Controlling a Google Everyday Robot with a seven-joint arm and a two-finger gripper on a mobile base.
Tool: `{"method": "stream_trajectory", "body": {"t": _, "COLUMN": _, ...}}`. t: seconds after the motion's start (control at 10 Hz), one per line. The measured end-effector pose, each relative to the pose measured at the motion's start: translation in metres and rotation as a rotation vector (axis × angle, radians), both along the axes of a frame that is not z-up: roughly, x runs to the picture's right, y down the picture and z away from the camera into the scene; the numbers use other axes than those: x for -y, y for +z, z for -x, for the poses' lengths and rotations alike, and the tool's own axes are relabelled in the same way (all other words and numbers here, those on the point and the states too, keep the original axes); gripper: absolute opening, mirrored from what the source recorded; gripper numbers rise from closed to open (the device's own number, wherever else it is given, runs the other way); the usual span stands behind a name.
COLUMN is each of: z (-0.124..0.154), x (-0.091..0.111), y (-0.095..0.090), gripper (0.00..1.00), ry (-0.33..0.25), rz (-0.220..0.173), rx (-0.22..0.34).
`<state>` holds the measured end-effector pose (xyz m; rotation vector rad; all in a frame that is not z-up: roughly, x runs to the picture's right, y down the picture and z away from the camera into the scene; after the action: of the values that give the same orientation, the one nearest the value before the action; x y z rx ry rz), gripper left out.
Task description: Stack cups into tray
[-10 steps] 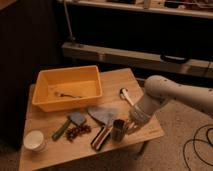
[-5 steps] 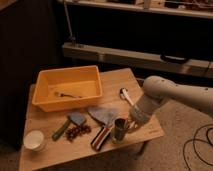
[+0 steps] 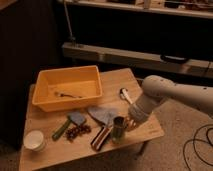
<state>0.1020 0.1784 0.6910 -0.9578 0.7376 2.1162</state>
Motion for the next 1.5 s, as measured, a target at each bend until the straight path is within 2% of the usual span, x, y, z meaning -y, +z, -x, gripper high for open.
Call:
{"method": "stream_trajectory", "body": {"t": 0.4, "z": 0.000, "x": -0.005, "y": 0.010, "gripper": 0.75, "ry": 0.005, "rz": 0.010, "rx": -0.006}}
{"method": "stream_trajectory", "body": {"t": 0.5, "z": 0.001, "x": -0.007, "y": 0.013, "gripper": 0.79, "ry": 0.007, "rz": 0.013, "rx": -0.006}}
{"method": "stream_trajectory", "body": {"t": 1.1, "z": 0.001, "x": -0.010, "y": 0.013, "gripper": 0.80, "ry": 0.010, "rz": 0.007, "rx": 0.006}}
{"method": "stream_trajectory", "body": {"t": 1.5, "z": 0.003, "x": -0.012, "y": 0.003, "gripper": 0.80, "ry": 0.006, "rz": -0.053, "rx": 0.021}}
